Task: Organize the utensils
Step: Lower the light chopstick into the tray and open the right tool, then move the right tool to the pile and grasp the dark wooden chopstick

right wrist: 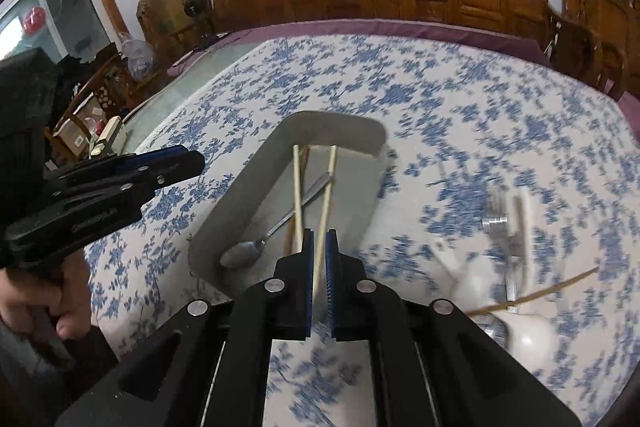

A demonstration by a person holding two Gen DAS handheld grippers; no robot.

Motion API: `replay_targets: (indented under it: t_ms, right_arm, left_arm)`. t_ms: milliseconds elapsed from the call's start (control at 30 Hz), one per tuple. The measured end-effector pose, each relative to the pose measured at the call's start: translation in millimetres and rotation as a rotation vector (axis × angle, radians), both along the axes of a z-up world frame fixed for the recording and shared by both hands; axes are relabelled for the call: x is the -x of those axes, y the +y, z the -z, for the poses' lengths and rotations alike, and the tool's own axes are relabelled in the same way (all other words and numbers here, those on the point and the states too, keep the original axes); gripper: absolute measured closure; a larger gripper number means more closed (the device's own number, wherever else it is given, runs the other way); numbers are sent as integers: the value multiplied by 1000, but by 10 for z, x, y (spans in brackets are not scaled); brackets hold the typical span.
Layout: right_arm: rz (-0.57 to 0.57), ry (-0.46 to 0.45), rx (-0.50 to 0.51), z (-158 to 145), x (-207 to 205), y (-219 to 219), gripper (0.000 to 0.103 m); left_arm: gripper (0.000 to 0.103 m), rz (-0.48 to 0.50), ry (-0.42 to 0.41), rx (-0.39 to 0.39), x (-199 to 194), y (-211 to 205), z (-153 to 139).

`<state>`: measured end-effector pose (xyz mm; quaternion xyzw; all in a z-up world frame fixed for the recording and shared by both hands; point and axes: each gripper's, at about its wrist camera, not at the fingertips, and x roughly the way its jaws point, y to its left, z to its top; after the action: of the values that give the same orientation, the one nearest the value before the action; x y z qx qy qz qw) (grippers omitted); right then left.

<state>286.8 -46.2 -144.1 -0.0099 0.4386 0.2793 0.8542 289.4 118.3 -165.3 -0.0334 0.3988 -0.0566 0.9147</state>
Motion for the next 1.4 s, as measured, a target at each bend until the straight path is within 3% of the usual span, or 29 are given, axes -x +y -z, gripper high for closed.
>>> replay_targets:
  t_ms: [200,333,700,800,1400]
  right_arm:
    - [33,-44,20,-135,182,-466,95]
    - [69,-62,61,-141,266,-802,95]
    - [149,-31,140,142,279,-1304,94]
    - [186,-13,138,234,206,-1394,81]
    - [453,215,81,799,-576,-1636,80]
  left_arm:
    - [78,26,-2,0,36,-143,2]
    - [69,60,-2,-3,70,-304,15]
    - [61,140,-1,2,199,-737,41]
    - [60,163,3,5,230,-857,67]
    - [60,217,23,-7,285,-1229,207]
